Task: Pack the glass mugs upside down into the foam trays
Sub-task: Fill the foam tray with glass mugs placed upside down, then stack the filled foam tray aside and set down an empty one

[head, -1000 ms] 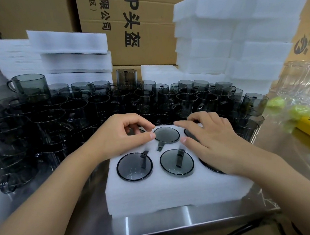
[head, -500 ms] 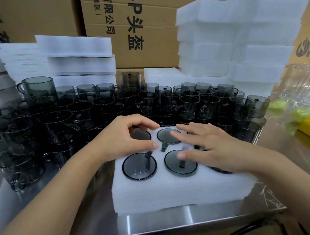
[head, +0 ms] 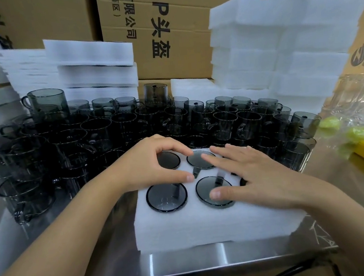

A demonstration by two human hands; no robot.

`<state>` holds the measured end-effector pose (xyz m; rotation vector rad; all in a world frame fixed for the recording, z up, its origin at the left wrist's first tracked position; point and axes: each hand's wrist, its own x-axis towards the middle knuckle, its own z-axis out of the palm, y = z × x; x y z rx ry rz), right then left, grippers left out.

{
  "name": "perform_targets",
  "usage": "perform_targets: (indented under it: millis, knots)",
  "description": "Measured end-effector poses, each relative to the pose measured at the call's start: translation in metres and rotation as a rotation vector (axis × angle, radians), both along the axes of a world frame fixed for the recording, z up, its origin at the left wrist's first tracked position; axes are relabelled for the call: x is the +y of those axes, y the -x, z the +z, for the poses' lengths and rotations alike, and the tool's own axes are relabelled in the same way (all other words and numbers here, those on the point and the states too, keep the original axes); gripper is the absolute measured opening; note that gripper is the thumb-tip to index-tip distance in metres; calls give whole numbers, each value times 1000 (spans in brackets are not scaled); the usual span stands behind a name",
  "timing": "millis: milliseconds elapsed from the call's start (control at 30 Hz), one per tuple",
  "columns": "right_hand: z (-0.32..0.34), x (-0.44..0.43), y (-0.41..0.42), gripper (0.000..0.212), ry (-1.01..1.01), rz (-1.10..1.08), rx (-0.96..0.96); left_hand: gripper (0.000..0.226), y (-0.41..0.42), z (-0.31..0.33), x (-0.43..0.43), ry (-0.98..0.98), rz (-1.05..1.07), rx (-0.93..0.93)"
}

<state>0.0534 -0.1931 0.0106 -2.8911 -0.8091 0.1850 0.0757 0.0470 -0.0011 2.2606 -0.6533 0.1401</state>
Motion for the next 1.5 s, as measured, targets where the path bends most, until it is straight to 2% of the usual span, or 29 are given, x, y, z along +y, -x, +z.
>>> perform_targets:
  millis: [133,267,400,567,633,700,767,800,900,1000,1067,1167,1233,1300,1333,1400,1433,1500]
  knots:
    - [1,0,0,77,27,5,27,64,5,0,-2,-131,-41,41]
    - [2,0,1,87,41,7,31,86,8,4,-8,-433,-136,47]
    - [4,2,2,86,41,0,30,103,11,7,-15,-637,-99,76]
    - [1,1,1,71,27,0,3,111,16,0,-29,-672,-4,24]
    - [-1,1,0,77,1,-4,-22,108,14,-2,-26,-649,6,4]
    - [-4,1,0,81,-64,-18,-68,101,13,-4,-25,-602,16,-15]
    - [-7,-1,4,70,-241,-72,-116,88,16,-7,-25,-489,42,-37]
    - [-7,-3,6,61,-385,-128,-139,79,19,-8,-25,-360,79,-39]
    - [-9,-17,14,31,-834,-308,-183,53,32,-9,-19,187,291,-36]
    - [-21,-36,27,29,-1045,-497,-43,34,56,-15,-17,578,450,-6]
    - [-29,-41,38,32,-1082,-541,115,39,74,-24,-20,777,437,112]
    - [-32,-36,51,21,-998,-480,145,37,107,-31,-27,801,383,365]
    - [-28,-36,61,17,-982,-469,106,48,119,-28,-29,814,329,489]
    - [-16,-37,73,18,-1015,-512,70,51,136,-28,-27,688,313,393]
    - [-10,-38,79,29,-1041,-515,49,46,147,-27,-23,630,289,369]
    - [11,-39,73,76,-1074,-540,-76,47,146,-4,-20,549,321,399]
    - [21,-43,76,80,-1099,-509,-109,52,146,18,-17,579,269,293]
    - [50,-36,66,35,-1125,-490,-143,55,142,76,-14,706,137,175]
